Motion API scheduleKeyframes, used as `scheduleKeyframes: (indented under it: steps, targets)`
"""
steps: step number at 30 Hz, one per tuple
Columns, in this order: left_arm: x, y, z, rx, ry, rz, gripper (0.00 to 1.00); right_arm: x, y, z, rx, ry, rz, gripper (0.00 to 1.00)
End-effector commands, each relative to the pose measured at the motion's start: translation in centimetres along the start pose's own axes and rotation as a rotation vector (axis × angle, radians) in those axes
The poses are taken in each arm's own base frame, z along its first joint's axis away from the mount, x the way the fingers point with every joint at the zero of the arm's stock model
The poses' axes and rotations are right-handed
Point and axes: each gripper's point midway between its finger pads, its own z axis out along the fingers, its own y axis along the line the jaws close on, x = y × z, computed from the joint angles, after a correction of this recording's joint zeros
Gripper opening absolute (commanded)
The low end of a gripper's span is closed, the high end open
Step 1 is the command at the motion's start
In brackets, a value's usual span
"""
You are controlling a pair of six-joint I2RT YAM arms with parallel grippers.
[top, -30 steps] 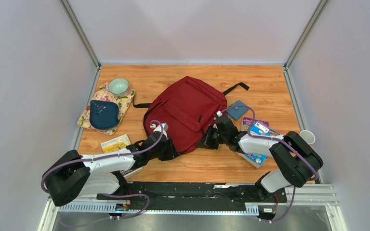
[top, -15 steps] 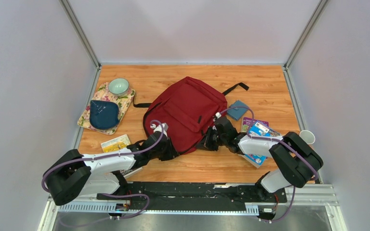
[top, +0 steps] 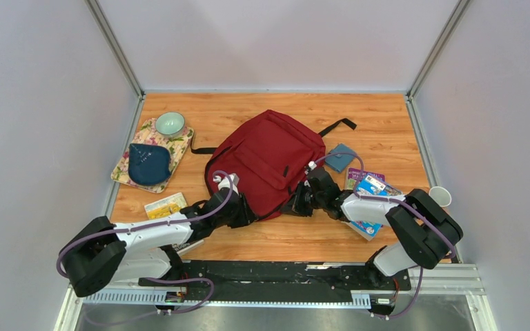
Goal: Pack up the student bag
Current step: Unzip the student bag at the center of the board.
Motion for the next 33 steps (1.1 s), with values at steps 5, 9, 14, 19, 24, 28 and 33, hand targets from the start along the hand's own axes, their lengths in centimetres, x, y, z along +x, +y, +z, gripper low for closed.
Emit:
scheduleKeyframes:
  steps: [5,9,14,19,24,28,33]
  targets:
    - [-2.4,-0.1,-0.5,-0.011,-0.121,-0.026,0.3,0.1,0.8,-0.3,-0.03,-0.004,-0.037,0.0]
    - [-2.2,-0.1,-0.4,-0.01,-0.107,-0.025,0.25,0.1,0.8,-0.2,-0.033,-0.002,-0.038,0.0]
    - [-1.7,-0.1,-0.1,-0.013,-0.081,-0.022,0.24,0.1,0.8,-0.3,-0.033,-0.002,-0.042,0.0]
    - [-1.1,-0.4,0.3,-0.002,-0.047,-0.013,0.07,0.1,0.7,-0.3,-0.03,-0.004,-0.041,0.0]
    - [-0.7,-1.0,0.5,0.027,-0.017,0.013,0.0,-0.1,0.8,-0.4,-0.021,-0.01,-0.054,0.0]
    - [-1.0,-1.3,-0.1,0.046,-0.024,0.046,0.0,-1.3,0.7,-0.7,0.018,-0.056,-0.083,0.0]
    - [-1.0,-0.7,-1.2,0.056,-0.042,0.109,0.0,-4.3,1.7,-2.1,0.029,-0.153,-0.124,0.0]
